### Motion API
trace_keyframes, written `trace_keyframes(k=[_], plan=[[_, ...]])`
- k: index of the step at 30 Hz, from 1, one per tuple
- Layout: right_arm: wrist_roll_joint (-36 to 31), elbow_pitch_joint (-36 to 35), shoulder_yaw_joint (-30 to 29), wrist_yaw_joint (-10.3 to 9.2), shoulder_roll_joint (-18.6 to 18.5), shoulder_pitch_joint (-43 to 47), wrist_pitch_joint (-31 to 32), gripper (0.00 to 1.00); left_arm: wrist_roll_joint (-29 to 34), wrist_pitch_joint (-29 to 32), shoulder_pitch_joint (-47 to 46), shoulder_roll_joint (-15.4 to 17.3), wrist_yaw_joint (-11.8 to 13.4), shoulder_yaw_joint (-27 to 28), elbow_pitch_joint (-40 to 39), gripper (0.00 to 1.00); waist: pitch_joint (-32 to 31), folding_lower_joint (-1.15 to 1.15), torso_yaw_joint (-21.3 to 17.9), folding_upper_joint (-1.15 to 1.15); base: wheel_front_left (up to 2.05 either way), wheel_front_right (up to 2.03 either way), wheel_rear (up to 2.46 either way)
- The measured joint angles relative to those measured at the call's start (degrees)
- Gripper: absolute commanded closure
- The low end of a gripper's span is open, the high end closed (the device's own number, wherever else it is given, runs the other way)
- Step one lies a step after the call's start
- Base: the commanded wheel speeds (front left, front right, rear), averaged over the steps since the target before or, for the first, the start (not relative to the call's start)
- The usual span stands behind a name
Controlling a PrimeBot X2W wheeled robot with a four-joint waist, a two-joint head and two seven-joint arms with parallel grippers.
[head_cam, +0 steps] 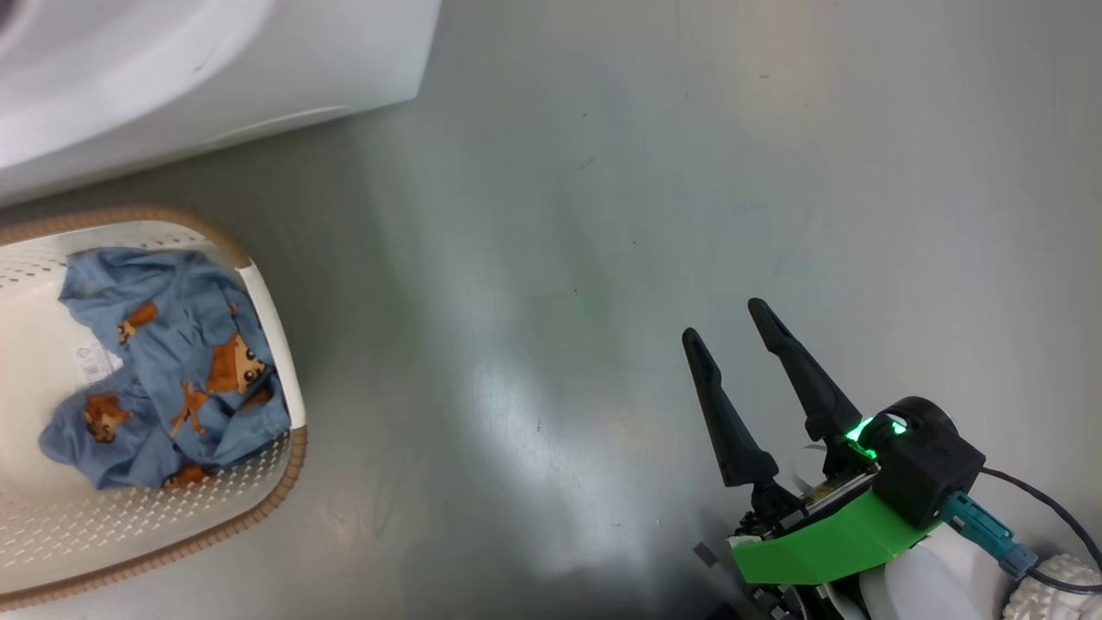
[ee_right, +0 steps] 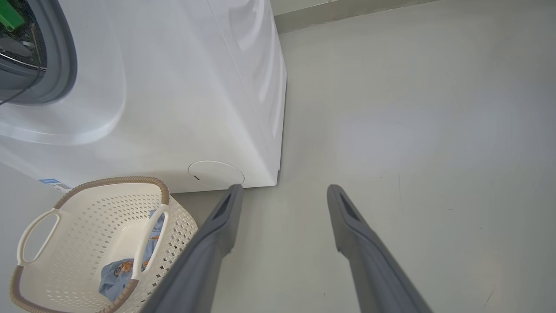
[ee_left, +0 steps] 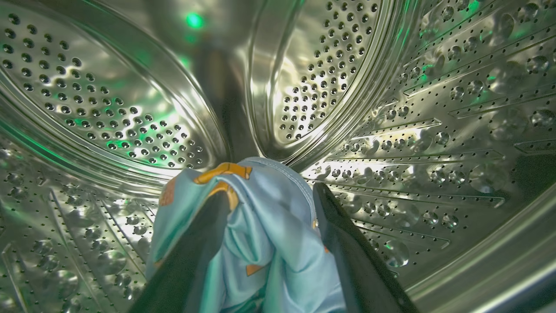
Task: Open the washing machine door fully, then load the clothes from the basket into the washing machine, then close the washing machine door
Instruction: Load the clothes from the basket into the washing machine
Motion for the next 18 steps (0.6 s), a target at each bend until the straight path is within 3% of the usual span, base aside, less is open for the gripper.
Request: trace_keyframes(k=[18], plan=[[0.0, 2.8, -1.6, 0.00, 0.0, -2.5, 0.0, 0.00, -0.2, -1.7, 3.2, -5.6, 0.0, 1.3, 0.9, 0.00, -4.5, 0.00, 2.6, 0.00, 0.00, 0.00, 0.00]])
